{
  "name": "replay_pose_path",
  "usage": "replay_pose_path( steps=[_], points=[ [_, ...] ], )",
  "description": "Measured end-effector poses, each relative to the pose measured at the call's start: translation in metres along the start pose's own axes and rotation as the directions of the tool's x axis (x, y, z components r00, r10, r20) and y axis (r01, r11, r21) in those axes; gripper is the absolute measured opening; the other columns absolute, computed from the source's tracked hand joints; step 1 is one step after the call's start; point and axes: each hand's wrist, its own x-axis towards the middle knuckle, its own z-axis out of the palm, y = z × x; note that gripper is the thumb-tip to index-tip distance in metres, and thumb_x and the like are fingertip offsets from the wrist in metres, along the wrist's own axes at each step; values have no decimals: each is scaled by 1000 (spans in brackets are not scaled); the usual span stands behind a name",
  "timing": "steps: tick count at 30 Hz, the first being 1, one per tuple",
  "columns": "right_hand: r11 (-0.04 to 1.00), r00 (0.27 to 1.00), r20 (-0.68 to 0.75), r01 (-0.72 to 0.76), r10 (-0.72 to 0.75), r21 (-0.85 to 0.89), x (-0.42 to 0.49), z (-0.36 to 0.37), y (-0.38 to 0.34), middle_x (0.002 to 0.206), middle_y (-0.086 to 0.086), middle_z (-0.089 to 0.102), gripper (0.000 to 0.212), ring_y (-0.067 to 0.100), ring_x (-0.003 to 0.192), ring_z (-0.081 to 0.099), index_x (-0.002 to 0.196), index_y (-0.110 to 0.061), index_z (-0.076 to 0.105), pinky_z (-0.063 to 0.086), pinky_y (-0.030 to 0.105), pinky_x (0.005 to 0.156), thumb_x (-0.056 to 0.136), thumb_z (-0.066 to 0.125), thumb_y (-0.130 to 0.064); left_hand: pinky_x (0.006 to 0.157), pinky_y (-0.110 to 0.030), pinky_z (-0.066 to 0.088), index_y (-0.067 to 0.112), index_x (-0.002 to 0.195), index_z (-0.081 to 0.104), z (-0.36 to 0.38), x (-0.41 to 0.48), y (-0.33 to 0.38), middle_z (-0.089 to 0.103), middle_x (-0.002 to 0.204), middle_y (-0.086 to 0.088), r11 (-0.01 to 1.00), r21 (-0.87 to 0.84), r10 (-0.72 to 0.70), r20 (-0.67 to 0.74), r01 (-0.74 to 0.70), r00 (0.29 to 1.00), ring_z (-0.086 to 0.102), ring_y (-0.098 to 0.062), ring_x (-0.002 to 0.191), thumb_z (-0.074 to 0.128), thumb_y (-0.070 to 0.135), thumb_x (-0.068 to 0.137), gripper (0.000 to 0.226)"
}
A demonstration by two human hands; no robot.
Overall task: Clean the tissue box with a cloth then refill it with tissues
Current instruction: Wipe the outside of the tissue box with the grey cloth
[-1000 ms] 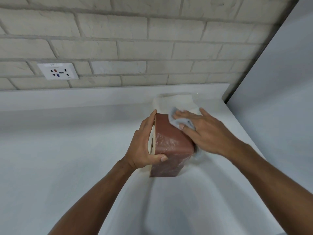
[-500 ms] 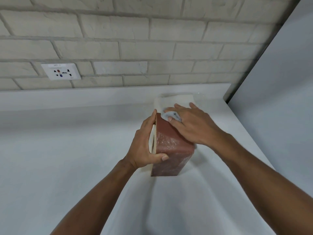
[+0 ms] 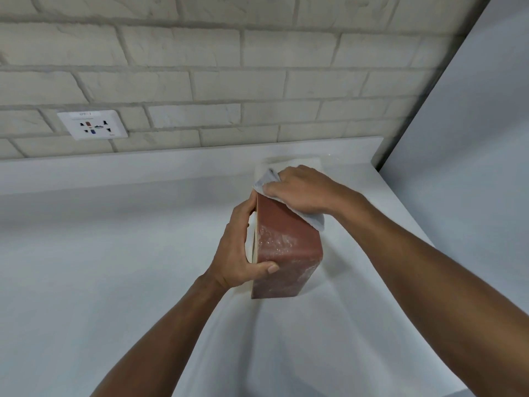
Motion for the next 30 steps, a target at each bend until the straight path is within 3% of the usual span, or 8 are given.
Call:
replay_pose_path(
  steps=[3,7,10,13,16,20,26,30],
  points=[
    [991,990,-39,133,-133,-6,-23,8,21,88,-7,67,43,16,78,62,93,-27,67,47,29,67,98,37,-57,111,-53,44,16,161,22,1,-1,2,41,158,-5,1000,4,7,15,-7,1000,45,-28,144,65,89,67,126],
    [975,972,-78,221,-223,-34,-48,9,54,135,-32,51,38,6,123,52,134,-62,42,39,35,105,98,30,-63,113,-52,43,13,164,16,0,2,2,41,156,-6,1000,14,-22,16,22,1000,43,-23,146,64,91,65,135],
    [993,981,-183,78,-61,89,-61,7,76,101,-24,62,33,-2,87,58,129,-41,59,41,22,75,103,40,-45,114,-55,41,11,164,14,-1,1,1,41,157,-7,1000,12,-29,22,29,999,42,-24,147,64,92,66,137],
    [971,976,-212,5,48,240,-72,16,95,102,-16,71,35,6,88,66,122,-28,68,49,25,76,100,47,-46,114,-56,40,11,164,13,-1,1,3,40,158,-6,999,4,-36,27,35,999,41,-24,148,64,92,65,138],
    [827,929,-271,-62,252,558,-77,23,106,76,-1,74,33,21,80,71,87,-17,72,48,29,66,98,54,-42,117,-57,37,13,165,10,-3,1,6,37,160,-1,999,5,-34,47,34,998,38,-23,150,63,94,64,140],
    [643,849,-332,-12,411,766,-78,20,106,74,-4,70,24,20,66,64,88,-30,71,43,29,55,99,52,-40,123,-59,28,15,165,-4,-5,0,10,26,168,-3,998,50,24,75,-27,997,27,-22,156,54,99,63,144],
    [824,941,-329,245,-76,512,-84,23,86,141,-32,48,35,-11,132,41,132,-44,58,36,9,98,103,49,-26,125,-61,24,23,164,-7,-9,6,11,18,171,-4,998,59,-4,114,-2,994,19,-21,159,61,100,53,152],
    [943,929,-216,323,-301,75,-90,40,86,155,-26,31,45,-8,145,19,148,-36,39,19,29,122,103,40,-36,118,-59,35,22,166,6,-11,10,9,32,160,-1,992,129,-23,129,6,991,37,-21,148,62,102,48,153]
  ],
)
